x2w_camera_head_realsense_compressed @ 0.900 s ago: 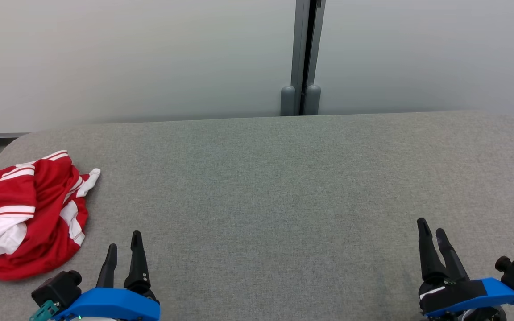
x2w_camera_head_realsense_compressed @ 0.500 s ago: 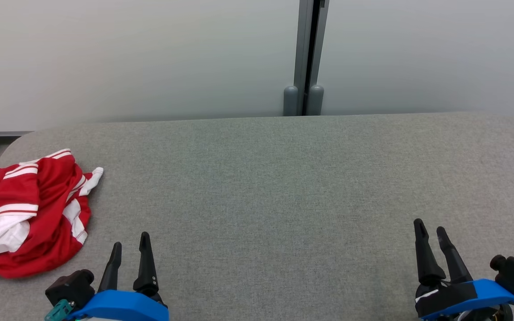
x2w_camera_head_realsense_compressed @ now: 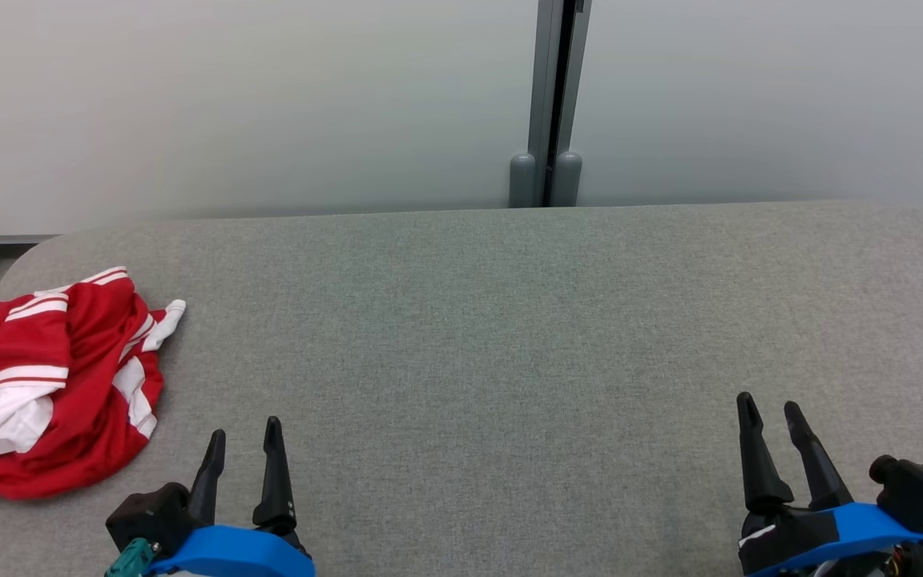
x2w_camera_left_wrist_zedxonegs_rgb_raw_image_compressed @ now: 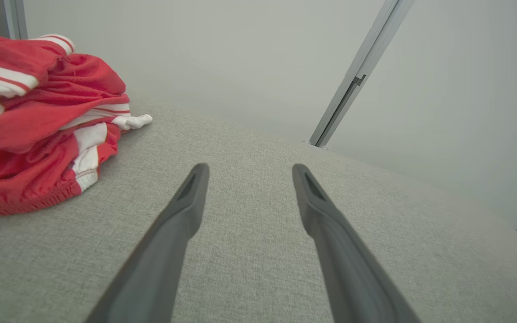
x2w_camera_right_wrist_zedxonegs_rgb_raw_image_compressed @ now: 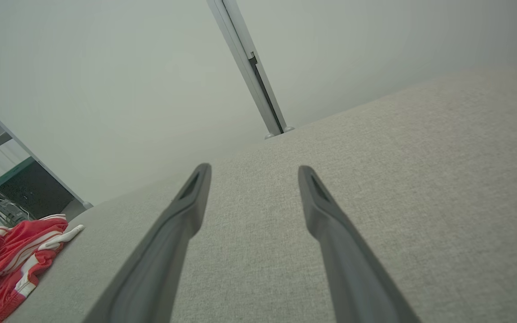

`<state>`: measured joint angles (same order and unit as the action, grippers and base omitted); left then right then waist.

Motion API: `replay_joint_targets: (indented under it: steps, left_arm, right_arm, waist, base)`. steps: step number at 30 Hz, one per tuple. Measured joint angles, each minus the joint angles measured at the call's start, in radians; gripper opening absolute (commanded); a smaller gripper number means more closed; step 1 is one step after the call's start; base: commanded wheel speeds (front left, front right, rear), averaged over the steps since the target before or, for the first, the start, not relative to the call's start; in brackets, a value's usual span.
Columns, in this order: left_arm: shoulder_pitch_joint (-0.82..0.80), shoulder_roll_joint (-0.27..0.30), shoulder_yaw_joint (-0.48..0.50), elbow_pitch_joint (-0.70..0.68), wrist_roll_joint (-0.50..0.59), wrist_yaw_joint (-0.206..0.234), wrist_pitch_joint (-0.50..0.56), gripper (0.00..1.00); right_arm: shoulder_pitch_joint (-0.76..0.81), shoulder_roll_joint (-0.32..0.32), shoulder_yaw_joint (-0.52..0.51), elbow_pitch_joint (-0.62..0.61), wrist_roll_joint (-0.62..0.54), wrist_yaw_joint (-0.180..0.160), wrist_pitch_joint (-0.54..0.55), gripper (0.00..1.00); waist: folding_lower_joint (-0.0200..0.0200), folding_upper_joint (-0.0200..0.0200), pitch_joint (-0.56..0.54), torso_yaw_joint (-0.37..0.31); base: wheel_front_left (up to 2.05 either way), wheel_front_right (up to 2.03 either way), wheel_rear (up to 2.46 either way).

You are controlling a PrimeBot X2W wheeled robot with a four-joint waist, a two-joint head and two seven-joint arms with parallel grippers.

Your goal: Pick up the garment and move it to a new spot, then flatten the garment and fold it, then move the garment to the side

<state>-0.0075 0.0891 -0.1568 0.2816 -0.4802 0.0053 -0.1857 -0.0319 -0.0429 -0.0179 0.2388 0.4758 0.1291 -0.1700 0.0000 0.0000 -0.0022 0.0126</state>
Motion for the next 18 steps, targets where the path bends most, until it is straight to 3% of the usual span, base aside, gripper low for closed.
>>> replay_joint_targets:
  steps: [18]
  left_arm:
    - [0.0, 0.02, -0.047, 0.011, 0.123, 0.008, -0.029, 1.0]
  right_arm:
    - [0.0, -0.002, -0.001, 0.001, -0.143, 0.0, -0.025, 1.0]
  waist:
    - [0.0001, 0.0, 0.008, 0.005]
  base:
    - [0.0, 0.0, 0.0]
